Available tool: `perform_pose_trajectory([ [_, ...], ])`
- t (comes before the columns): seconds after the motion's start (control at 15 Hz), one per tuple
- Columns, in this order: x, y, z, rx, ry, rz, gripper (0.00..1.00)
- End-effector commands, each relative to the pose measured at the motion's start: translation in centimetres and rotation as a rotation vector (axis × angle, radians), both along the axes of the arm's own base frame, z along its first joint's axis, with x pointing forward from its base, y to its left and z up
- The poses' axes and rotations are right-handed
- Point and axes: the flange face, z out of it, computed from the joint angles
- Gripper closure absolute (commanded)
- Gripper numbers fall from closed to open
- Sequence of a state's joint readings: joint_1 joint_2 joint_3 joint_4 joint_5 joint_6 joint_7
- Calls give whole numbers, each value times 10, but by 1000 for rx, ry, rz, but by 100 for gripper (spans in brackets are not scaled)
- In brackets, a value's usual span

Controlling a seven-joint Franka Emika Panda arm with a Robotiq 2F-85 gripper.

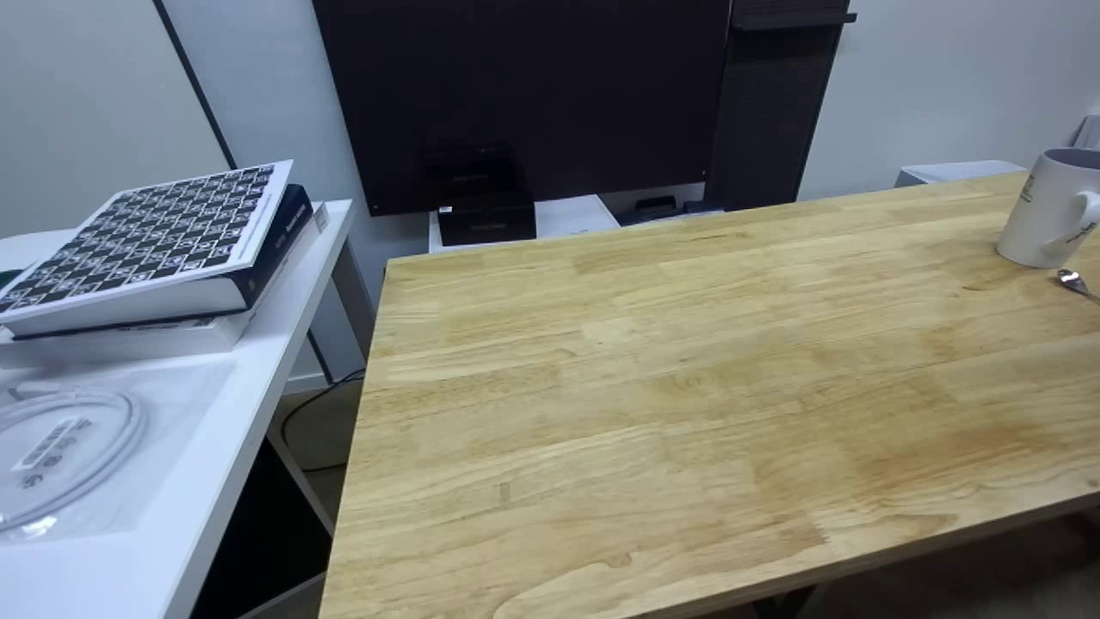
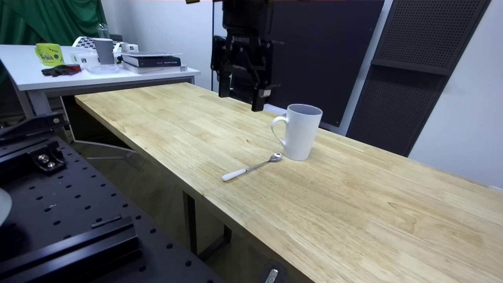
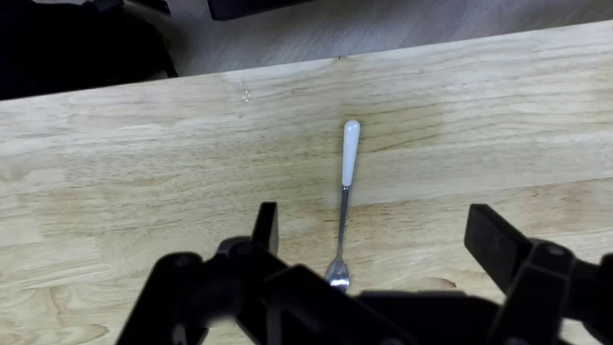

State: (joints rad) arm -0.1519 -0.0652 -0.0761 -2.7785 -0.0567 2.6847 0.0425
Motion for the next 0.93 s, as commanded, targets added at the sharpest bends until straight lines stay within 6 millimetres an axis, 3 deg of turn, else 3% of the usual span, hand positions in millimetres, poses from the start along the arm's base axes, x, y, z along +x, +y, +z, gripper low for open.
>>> perform_pose_trajectory([
  [0.0, 7, -2, -19, -13, -33, -36, 0],
  [0.87, 17, 14, -110, -15, -16, -16, 0],
])
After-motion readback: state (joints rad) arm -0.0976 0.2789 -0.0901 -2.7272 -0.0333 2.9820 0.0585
